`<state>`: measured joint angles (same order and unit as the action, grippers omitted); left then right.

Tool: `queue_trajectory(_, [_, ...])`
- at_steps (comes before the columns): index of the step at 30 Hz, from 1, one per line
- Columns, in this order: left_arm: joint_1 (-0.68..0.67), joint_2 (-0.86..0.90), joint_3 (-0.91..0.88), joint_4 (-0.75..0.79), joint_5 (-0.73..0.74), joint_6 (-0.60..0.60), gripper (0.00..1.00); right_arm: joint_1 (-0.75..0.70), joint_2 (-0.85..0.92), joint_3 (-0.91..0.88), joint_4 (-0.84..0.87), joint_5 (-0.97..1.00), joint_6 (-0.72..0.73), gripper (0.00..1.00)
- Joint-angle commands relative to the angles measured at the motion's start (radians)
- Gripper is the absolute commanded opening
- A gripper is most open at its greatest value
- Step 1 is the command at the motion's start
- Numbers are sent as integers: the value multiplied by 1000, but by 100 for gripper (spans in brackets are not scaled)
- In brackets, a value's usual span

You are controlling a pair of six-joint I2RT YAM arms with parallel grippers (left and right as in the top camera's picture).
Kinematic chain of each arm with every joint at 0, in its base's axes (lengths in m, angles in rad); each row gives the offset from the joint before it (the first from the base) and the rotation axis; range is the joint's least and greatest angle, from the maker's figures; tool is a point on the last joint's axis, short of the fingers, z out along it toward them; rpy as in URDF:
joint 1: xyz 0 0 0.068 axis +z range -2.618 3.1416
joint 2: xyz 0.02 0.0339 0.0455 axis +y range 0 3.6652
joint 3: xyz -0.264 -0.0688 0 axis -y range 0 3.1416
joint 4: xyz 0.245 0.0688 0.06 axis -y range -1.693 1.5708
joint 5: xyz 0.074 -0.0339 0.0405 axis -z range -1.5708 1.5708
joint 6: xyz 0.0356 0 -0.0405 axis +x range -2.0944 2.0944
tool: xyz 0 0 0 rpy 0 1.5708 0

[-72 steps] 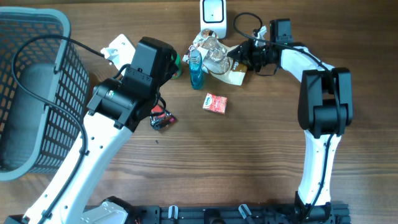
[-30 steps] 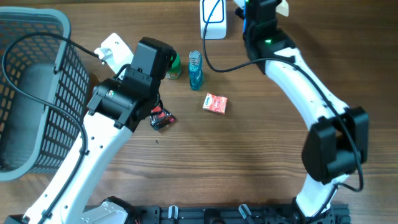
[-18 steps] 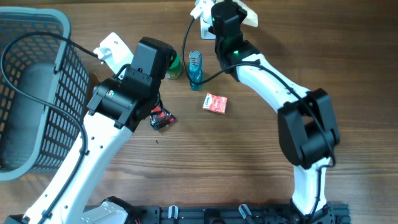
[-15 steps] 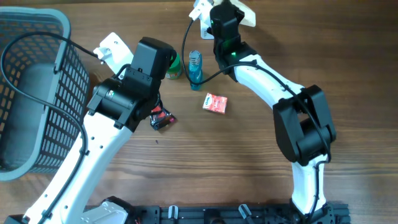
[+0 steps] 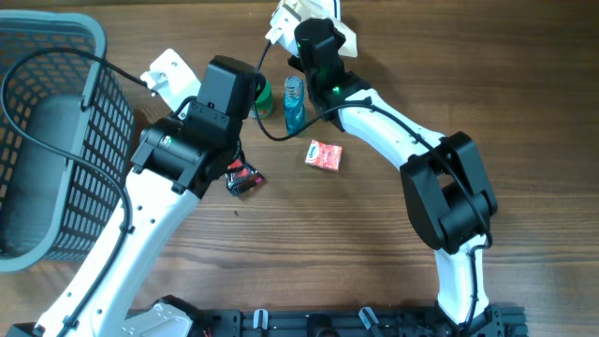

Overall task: Scan the item barcode
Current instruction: 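Carry the bread bag to the right side of the table and release it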

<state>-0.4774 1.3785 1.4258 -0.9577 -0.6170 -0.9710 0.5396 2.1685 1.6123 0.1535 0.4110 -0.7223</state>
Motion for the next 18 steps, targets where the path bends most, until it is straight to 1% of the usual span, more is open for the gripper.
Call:
queue_trajectory(1, [-2,10,-1,2,-32,-2,100,-2,18,9,-10,-21,78,5])
queue_trajectory(13, [-2,10,-1,2,-32,-2,100,-15,18,9,-32,-39,96,5])
queue_trajectory(15, [-2,10,-1,2,-31,-2,100,-15,15,9,3,17,78,5])
queue_trajectory(18, [-2,10,-1,2,-31,-2,100,-15,-6,9,42,88,14,4])
